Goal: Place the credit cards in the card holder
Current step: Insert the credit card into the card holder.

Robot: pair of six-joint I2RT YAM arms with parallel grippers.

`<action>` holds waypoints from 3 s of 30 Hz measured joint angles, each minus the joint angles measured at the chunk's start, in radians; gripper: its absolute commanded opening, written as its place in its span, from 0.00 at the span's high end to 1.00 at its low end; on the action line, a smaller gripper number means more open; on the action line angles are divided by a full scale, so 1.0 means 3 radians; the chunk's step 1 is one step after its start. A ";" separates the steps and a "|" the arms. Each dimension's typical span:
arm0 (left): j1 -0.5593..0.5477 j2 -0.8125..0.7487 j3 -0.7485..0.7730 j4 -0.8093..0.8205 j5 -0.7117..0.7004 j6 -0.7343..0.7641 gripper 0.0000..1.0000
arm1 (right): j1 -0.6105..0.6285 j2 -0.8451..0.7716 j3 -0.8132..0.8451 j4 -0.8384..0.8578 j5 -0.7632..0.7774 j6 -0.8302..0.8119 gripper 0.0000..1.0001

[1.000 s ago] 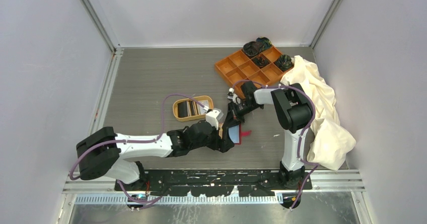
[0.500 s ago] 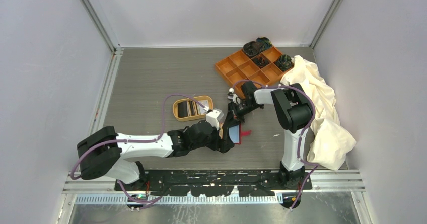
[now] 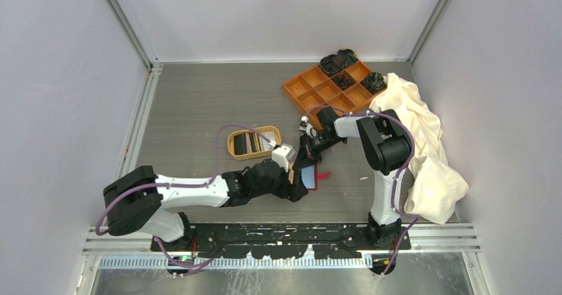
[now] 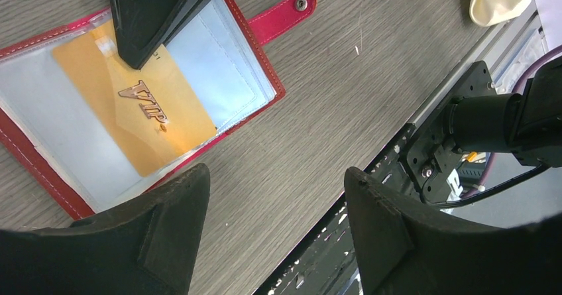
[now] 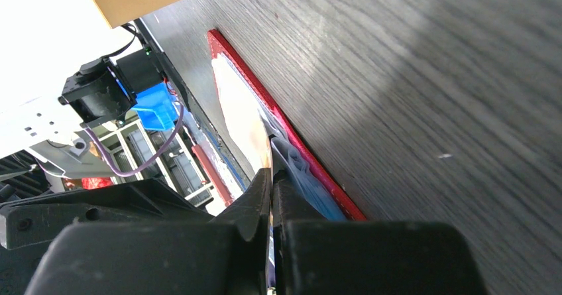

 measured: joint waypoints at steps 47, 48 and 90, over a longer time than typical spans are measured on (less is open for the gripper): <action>-0.0256 0.1329 0.1755 -0.1653 -0.0918 0.0927 0.86 | 0.0004 0.0033 0.0018 -0.0001 -0.0018 -0.0003 0.95; -0.0253 0.1367 0.1793 -0.1681 -0.0949 0.0908 0.87 | 0.0004 0.0036 0.0019 -0.0001 -0.0019 -0.0001 0.95; 0.0053 0.1593 0.1877 -0.1971 -0.1225 -0.0112 0.79 | 0.0027 0.0050 0.0120 -0.0103 -0.0075 -0.0032 0.57</action>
